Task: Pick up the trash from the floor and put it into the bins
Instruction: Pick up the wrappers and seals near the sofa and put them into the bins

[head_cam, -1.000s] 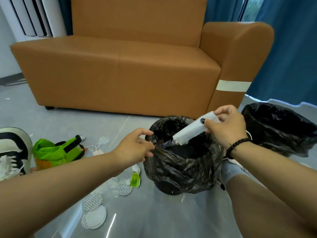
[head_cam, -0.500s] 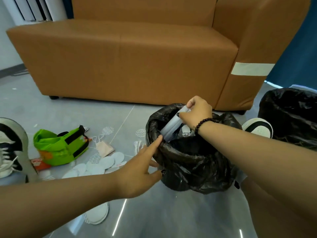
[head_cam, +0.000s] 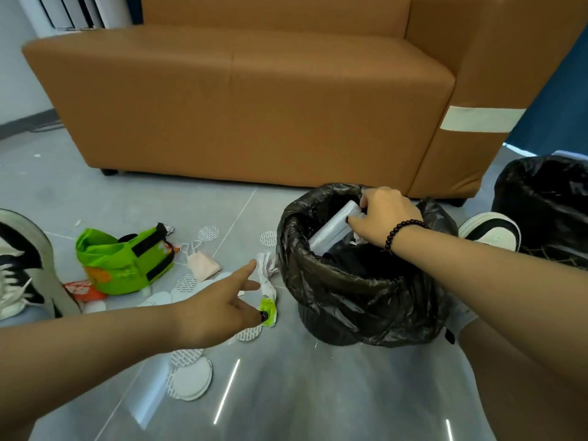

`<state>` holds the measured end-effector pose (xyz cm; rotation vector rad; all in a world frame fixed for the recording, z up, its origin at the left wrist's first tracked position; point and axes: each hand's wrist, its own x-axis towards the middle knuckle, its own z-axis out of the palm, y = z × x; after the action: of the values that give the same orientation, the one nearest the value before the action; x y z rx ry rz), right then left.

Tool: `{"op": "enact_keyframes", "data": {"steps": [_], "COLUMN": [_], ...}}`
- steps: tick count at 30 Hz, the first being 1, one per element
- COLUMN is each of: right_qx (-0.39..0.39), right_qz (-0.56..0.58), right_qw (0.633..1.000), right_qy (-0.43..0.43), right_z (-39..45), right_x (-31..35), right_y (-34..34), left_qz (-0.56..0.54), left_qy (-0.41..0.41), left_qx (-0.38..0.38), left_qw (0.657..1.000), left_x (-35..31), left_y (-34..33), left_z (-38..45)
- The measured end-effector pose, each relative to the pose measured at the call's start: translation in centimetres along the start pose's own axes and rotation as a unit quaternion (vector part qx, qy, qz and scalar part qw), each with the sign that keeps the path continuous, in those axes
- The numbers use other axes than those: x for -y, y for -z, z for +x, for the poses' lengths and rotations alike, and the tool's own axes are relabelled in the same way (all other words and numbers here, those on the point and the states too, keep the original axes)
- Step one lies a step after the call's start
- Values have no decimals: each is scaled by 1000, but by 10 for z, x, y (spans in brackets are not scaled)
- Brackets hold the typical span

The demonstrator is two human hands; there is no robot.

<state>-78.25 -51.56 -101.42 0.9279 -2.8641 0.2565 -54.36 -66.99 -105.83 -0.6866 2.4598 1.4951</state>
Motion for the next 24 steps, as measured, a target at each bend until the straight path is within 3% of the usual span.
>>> {"op": "enact_keyframes", "data": {"steps": [3,8,10,14,18,22,24], "right_qx": [-61,-138,-114,18,128,179,215], "right_qz": [98,301,352,439,420,251,174], "right_qw": [993,936,918,890,897,950,960], "right_qy": [34,123,139,117,53,50,37], "right_z": [0,-19,-31,-47,-43,-30,-27], "right_x": [14,79,110,157,181,177,165], "right_y": [11,31,33,19,-17,-76,-104], "left_qz": [3,-19,-18,1,38,62,65], "left_qy": [0,24,39,78,105,125,130], "left_qx": [-1,-30,-51,-78,-67,-32,-18], "left_qw": [1000,999,998,994,991,990,989], "left_x": [-3,10,22,54,89,118,130], "left_y": [4,18,26,42,51,53,54], "left_z": [0,1,1,0,-4,-1,1]}}
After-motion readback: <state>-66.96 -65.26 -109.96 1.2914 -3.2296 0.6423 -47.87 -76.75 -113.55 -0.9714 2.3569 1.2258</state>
